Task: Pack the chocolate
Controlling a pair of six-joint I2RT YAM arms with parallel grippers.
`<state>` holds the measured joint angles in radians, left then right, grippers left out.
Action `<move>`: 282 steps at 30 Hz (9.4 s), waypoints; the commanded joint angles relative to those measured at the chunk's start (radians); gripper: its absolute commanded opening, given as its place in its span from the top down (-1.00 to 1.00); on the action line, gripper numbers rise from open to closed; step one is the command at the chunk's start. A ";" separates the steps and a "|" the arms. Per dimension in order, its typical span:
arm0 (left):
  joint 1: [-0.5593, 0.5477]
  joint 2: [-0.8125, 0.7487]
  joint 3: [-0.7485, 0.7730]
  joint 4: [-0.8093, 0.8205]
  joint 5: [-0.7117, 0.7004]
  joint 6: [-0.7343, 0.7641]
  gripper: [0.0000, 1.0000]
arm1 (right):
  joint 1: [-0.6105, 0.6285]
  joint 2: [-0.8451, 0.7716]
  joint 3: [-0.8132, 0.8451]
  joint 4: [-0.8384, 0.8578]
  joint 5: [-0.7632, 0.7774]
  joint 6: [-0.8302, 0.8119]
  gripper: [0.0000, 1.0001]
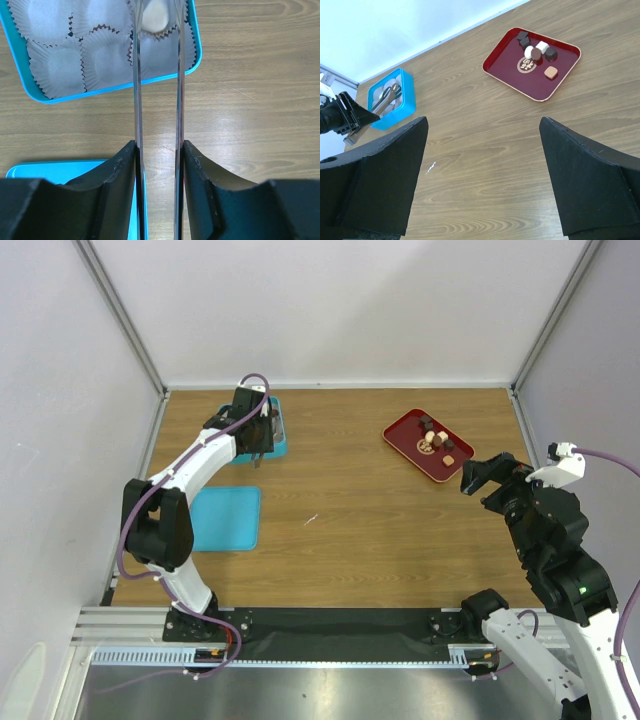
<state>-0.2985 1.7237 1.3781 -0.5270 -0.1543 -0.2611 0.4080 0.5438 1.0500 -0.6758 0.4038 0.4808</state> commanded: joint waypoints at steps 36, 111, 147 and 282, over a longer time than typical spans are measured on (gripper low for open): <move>-0.514 0.103 0.417 -0.025 0.117 0.034 0.14 | -0.001 -0.012 0.107 -0.042 0.053 0.001 -0.99; -0.674 0.657 0.656 0.280 0.125 0.221 0.06 | -0.001 -0.024 0.105 -0.076 0.122 -0.053 -0.99; -0.496 0.209 0.319 0.332 0.131 0.083 0.21 | -0.001 -0.039 0.093 -0.034 0.092 -0.034 -0.99; -0.642 0.571 0.655 0.226 -0.013 0.099 0.02 | -0.001 -0.001 0.104 -0.048 0.084 -0.051 -0.99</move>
<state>-0.9287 2.2826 1.9846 -0.3634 -0.1593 -0.1902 0.4080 0.5297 1.1358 -0.7479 0.4622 0.4511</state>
